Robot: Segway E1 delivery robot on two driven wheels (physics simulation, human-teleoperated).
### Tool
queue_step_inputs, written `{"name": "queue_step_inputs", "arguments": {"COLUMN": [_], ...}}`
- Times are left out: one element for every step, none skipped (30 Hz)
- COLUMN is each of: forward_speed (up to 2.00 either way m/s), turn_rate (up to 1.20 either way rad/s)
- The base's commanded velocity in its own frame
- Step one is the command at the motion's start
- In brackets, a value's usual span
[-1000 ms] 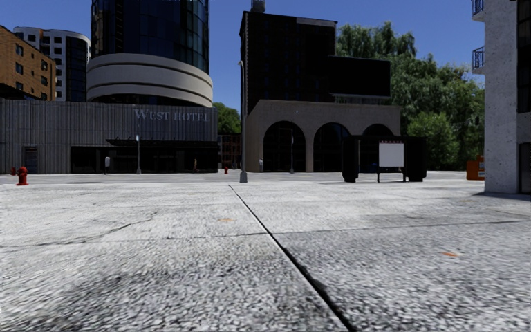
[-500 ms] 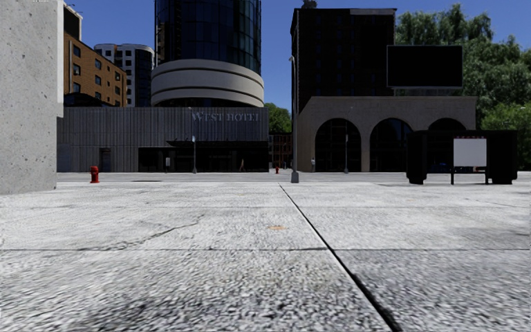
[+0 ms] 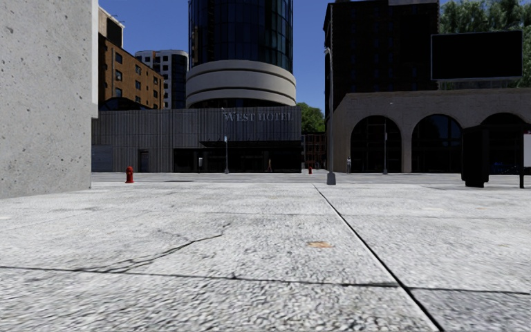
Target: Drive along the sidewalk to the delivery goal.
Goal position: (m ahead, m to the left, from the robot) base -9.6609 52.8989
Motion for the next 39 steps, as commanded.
{"name": "queue_step_inputs", "arguments": {"forward_speed": [1.71,2.0,2.0,2.0,2.0,2.0,2.0,2.0,2.0,2.0,2.0,2.0,2.0,2.0,2.0,2.0,2.0,2.0,2.0,2.0,2.0,2.0,2.0,2.0,2.0,2.0,2.0,2.0,2.0,2.0,2.0,2.0,2.0,2.0,2.0,2.0,2.0,2.0,2.0], "turn_rate": [0.0,0.0,0.0,0.0,0.0,0.0,0.0,0.0,0.0,0.0,0.0,0.0,0.0,0.0,0.0,0.0,0.0,0.0,0.0,0.0,0.0,0.0,0.0,0.0,0.0,0.0,0.0,0.0,0.0,0.0,0.0,0.0,0.0,0.0,0.0,0.0,0.0,0.0,0.0]}}
